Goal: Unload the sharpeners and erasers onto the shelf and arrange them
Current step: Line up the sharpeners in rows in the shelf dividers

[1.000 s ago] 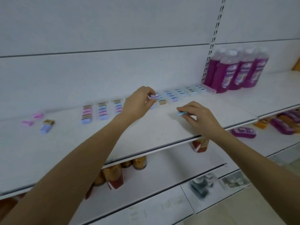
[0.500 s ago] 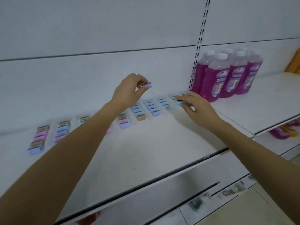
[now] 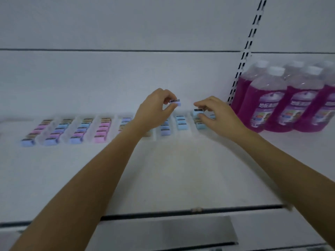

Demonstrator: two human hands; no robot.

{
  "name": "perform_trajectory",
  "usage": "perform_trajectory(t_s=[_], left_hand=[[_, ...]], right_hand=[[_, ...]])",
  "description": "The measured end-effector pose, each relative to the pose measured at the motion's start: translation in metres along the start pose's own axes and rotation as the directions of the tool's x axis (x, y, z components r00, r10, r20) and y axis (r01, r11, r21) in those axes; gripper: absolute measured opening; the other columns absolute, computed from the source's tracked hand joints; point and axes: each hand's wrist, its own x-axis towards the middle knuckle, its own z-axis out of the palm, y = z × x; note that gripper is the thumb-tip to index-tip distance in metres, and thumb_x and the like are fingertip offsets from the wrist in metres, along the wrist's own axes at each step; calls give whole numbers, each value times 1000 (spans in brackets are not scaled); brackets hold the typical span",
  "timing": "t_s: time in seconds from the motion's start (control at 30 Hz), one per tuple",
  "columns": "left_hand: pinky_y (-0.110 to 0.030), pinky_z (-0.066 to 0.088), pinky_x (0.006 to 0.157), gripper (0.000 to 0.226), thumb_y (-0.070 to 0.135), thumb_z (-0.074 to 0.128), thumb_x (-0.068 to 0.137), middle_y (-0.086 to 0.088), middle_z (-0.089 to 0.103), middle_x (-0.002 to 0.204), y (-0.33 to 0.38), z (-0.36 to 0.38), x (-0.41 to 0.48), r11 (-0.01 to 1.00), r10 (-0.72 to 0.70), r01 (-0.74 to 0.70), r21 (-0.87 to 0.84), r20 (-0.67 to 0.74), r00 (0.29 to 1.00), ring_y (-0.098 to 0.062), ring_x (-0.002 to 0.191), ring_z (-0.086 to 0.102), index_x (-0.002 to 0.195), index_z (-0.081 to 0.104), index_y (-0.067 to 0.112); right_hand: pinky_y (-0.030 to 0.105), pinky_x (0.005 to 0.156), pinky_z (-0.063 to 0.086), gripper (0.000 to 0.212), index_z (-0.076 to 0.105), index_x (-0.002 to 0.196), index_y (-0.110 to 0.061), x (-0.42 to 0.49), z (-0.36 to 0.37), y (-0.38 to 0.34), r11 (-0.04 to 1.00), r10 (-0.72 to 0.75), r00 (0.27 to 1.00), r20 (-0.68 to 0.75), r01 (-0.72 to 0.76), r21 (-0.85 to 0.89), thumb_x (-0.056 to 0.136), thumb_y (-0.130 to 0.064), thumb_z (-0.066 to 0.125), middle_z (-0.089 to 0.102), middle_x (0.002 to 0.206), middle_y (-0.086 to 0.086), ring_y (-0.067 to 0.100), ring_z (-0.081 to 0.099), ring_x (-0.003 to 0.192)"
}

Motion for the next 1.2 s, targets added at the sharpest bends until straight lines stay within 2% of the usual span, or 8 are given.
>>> perform_trajectory(t_s=[0.13,0.23,0.37,0.53,0.67,0.87,1.07,1.2], left_hand=[[-26,40,82,22,27,55,91,-2,58,100,11,15,-13,998,-32,30,61,29,999,-15,94,52,106,61,13],[-29,39,82,19,28,56,90,-1,61,102,14,21,-19,988,-13,-1,154,89,996,-18,99,51,103,63,16],[-31,38,86,22,30,56,90,-1,59,107,20,25,-24,965,8,-55,257,181,983,-19,105,48,104,65,17],[-27,30,80,25,38,51,91,3,58,108,23,30,-26,927,27,-112,357,233,972,-18,106,46,107,59,20],[-27,28,79,25,39,47,92,2,58,105,26,32,-28,903,61,-151,402,228,972,-19,105,47,101,58,18],[-29,31,85,22,29,44,94,1,59,107,26,35,-28,892,74,-155,425,202,977,-19,105,47,102,60,17],[-31,32,86,22,27,44,94,-1,60,106,24,37,-30,895,56,-130,427,183,982,-21,105,48,101,60,15],[-31,31,87,21,27,45,93,-1,60,106,22,39,-31,901,63,-127,414,165,984,-22,105,48,101,61,14]], right_hand=[[7,74,35,18,63,99,-10,-9,6,7,996,18,999,-26,-16,85,82,-4,62,55,94,-5,6,52,86],[7,74,34,13,63,94,-8,-16,-3,14,999,9,1000,-1,-8,50,82,-4,61,57,90,-2,9,50,84],[34,80,42,10,63,93,-11,-24,-10,18,998,50,997,63,-47,-50,84,-10,60,61,94,1,18,50,91],[46,85,42,7,65,87,-14,-26,-5,14,992,52,988,148,-34,-122,82,-14,61,59,88,-5,19,48,96],[46,86,41,7,67,83,-15,-26,-2,18,993,30,985,170,-10,-121,80,-12,61,52,86,-9,21,50,94],[40,82,43,8,69,85,-12,-27,0,20,993,13,992,126,2,-121,82,-10,61,63,88,-1,22,51,93],[35,80,41,9,68,86,-11,-26,1,20,990,2,993,118,14,-138,83,-10,60,59,83,-5,20,49,92],[41,79,44,8,69,84,-12,-27,2,20,990,-9,994,113,24,-141,82,-11,61,61,81,-4,22,51,89]])
